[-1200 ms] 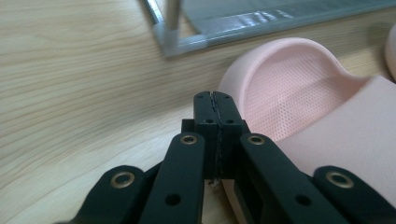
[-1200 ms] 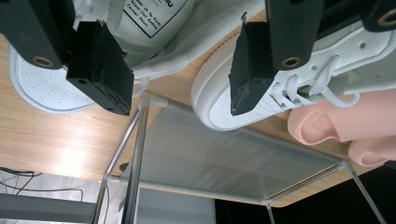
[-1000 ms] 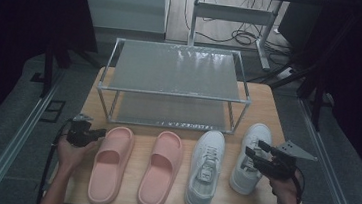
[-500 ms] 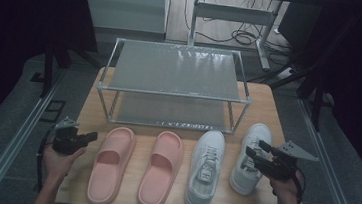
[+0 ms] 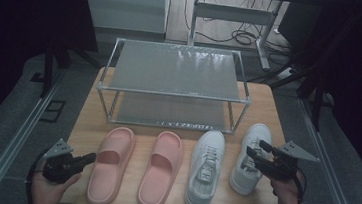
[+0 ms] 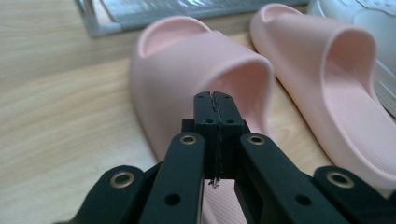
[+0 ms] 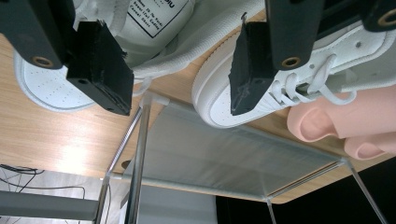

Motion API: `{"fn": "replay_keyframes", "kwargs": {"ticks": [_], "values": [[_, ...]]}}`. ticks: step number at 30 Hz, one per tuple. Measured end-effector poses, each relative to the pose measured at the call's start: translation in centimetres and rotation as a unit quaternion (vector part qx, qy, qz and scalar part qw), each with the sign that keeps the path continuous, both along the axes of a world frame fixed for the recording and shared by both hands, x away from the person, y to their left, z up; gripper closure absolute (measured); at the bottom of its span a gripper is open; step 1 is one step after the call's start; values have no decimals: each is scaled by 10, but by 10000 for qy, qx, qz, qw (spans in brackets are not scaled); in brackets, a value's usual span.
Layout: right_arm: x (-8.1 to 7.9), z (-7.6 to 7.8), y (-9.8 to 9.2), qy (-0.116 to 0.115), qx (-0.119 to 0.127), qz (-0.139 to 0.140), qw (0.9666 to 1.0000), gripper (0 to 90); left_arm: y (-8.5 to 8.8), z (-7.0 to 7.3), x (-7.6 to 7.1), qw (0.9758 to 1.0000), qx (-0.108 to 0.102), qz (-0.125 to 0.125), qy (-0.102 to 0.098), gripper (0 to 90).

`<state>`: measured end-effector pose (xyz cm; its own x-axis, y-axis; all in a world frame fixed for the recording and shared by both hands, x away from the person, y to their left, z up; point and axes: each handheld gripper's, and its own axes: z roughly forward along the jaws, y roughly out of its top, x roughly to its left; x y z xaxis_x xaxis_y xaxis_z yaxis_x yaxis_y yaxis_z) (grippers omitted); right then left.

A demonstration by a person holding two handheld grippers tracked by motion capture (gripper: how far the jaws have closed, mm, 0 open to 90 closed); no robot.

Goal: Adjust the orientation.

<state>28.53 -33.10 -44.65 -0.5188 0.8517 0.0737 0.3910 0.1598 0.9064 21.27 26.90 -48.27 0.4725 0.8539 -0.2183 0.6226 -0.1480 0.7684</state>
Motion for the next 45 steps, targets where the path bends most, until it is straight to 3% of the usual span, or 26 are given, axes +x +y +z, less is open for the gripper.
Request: {"fn": "replay_keyframes", "kwargs": {"ticks": [7,17,27,45], "values": [[-1,1,0,-21,1,5,10000,409,-10,-9,-4,9999,58,-64,87,900],[0,0,0,1,-4,11,10000,409,-26,-18,8,9993,329,-54,193,900],[0,1,0,1,3,5,10000,408,-20,-22,18,9985,466,159,242,900],[0,0,0,8,-9,14,10000,408,-10,-25,28,9983,415,292,283,900]]}}
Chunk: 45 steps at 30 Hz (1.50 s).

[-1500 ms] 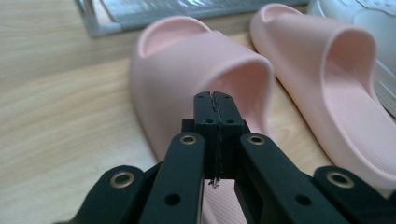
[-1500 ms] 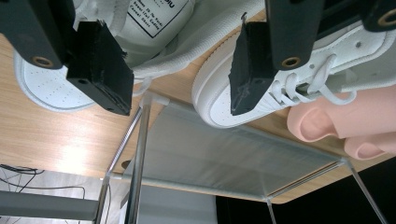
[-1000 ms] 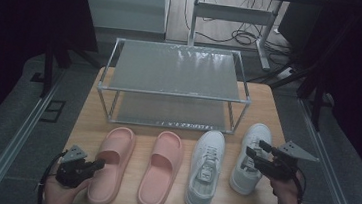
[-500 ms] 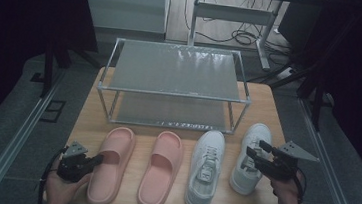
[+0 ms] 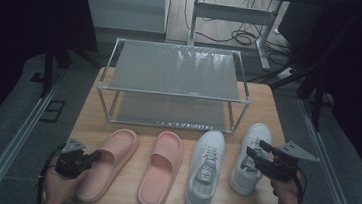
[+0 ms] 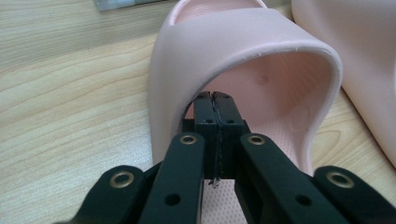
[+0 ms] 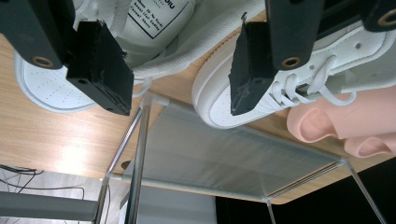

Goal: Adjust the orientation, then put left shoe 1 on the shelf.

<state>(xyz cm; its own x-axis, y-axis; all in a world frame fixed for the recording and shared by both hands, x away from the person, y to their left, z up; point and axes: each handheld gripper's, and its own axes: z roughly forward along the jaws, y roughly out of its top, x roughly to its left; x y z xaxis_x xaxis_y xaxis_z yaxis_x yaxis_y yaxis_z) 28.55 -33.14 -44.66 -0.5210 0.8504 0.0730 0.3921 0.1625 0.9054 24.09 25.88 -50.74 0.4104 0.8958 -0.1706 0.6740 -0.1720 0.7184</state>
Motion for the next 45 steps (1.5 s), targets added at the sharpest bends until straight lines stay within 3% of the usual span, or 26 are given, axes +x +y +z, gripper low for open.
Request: {"fn": "replay_keyframes", "kwargs": {"ticks": [7,14,21,29,36,45], "values": [[0,-1,1,14,-2,11,10000,409,-2,4,-4,9999,-86,-50,-84,881],[1,-2,1,13,4,8,10000,409,-16,16,-15,9991,-158,-359,-162,735],[0,-1,1,7,3,11,10000,409,-30,16,-21,9986,-194,-489,-82,661],[1,-1,1,-1,0,-2,10000,409,-38,10,-14,9986,-177,-494,46,611],[-1,0,1,-34,-5,16,10000,409,-49,6,-6,9989,-70,-471,39,631],[0,0,0,-15,-2,4,10000,409,-60,0,2,9988,182,-459,30,776]]}}
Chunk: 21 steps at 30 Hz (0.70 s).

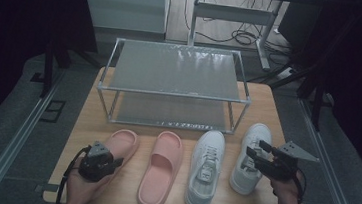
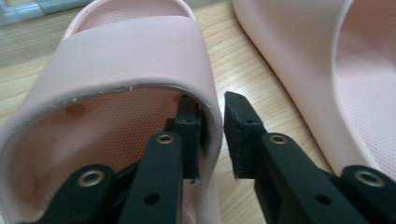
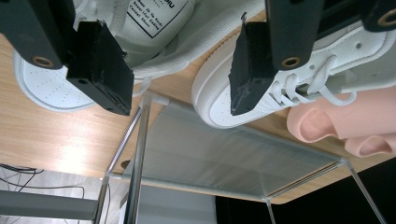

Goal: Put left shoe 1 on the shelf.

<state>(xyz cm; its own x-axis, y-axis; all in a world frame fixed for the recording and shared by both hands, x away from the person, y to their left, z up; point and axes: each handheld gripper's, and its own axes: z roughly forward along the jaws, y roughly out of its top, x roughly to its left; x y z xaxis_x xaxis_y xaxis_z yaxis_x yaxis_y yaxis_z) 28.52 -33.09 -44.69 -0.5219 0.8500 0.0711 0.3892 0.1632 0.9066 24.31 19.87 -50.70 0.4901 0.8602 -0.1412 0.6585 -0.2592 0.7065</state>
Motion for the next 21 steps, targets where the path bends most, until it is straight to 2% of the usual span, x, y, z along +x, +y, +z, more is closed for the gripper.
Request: {"fn": "replay_keyframes", "kwargs": {"ticks": [4,11,21], "values": [[0,0,0,0,0,-1,10000,409,1,0,-1,10000,28,49,-33,821],[0,0,0,-30,7,-41,10000,411,-1,-1,-1,10000,37,79,-45,796],[0,0,-1,-28,11,-43,10000,411,-1,4,-2,9997,95,177,-153,848]]}}
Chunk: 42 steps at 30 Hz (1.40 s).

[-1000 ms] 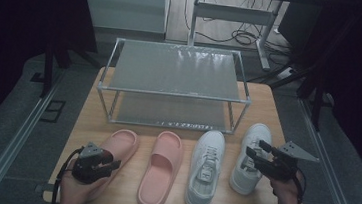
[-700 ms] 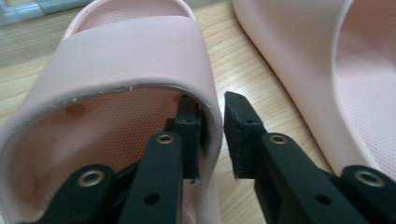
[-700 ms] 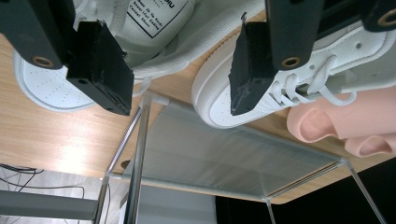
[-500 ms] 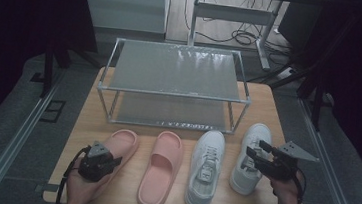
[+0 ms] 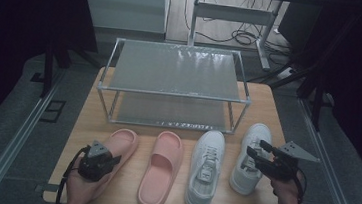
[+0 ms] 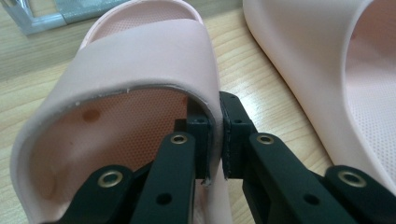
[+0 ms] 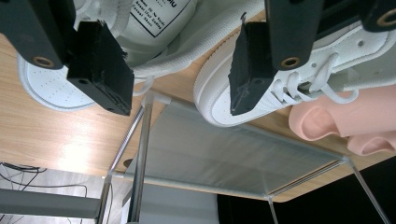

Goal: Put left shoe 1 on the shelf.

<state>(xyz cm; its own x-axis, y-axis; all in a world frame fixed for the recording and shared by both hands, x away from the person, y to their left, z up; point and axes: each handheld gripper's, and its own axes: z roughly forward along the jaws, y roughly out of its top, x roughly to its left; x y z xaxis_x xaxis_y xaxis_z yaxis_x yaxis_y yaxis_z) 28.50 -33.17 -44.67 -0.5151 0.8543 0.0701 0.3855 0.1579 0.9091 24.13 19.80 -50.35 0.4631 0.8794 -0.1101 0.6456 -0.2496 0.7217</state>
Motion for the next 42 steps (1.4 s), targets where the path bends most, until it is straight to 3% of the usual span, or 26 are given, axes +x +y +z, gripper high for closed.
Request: {"fn": "replay_keyframes", "kwargs": {"ticks": [10,25,42], "values": [[0,1,-1,-22,10,-13,10000,412,-3,9,4,10000,-12,-23,-72,849],[0,1,-1,-19,32,-12,10000,413,-15,32,25,9997,69,-155,-181,848],[0,1,-1,6,25,8,10000,412,-27,38,48,9996,71,-207,-179,848]]}}
